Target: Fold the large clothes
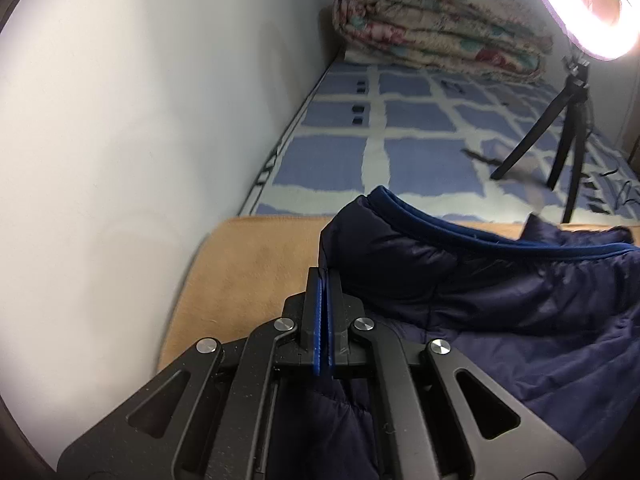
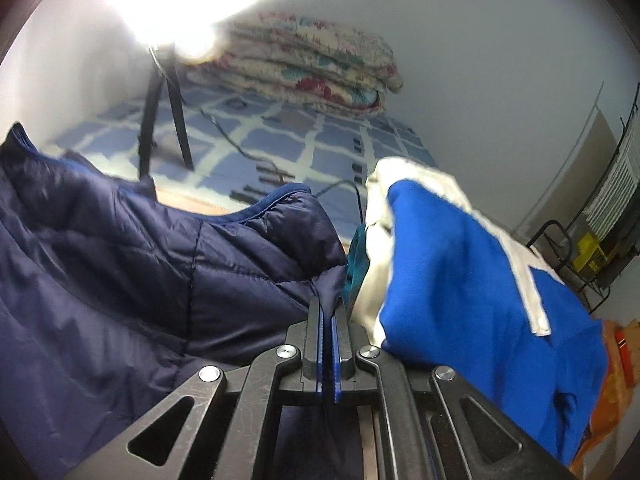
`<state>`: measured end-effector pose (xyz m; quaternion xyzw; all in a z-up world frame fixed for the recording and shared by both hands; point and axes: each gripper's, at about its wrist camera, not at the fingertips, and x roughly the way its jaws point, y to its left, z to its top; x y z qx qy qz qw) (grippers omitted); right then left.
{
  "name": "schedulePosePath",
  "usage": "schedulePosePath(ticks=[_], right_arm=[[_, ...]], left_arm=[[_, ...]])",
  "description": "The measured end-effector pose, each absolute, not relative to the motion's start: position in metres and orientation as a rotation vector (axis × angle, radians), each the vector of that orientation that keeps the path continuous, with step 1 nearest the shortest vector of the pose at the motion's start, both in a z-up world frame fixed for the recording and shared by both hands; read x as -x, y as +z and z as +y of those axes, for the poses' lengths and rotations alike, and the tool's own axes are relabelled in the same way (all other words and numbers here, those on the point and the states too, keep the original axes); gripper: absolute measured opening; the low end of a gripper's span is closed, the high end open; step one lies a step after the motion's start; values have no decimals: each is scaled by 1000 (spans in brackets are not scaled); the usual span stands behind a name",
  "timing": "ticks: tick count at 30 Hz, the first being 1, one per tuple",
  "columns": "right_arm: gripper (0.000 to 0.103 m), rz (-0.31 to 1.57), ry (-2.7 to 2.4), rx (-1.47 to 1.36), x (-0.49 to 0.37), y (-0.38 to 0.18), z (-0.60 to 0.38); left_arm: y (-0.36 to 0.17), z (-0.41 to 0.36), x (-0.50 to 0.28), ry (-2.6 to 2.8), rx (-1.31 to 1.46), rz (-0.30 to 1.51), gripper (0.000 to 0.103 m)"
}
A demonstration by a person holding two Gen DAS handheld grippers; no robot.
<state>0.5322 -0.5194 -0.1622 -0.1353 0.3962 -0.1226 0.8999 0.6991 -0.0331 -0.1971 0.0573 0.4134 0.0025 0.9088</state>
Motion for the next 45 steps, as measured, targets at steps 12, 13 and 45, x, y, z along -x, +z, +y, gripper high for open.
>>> schedulePosePath(ticks=[12, 13, 45], right_arm=[[20, 872, -257, 313, -532, -168, -517], [22, 866, -244, 281, -527, -163, -518], [84, 828, -122, -205, -282, -154, -579]], left_arm=[[-174, -39, -675, 33, -108, 789, 46], [-162, -46, -664, -4, -91, 773, 46], [-162, -203, -558, -329, -167, 812, 47]])
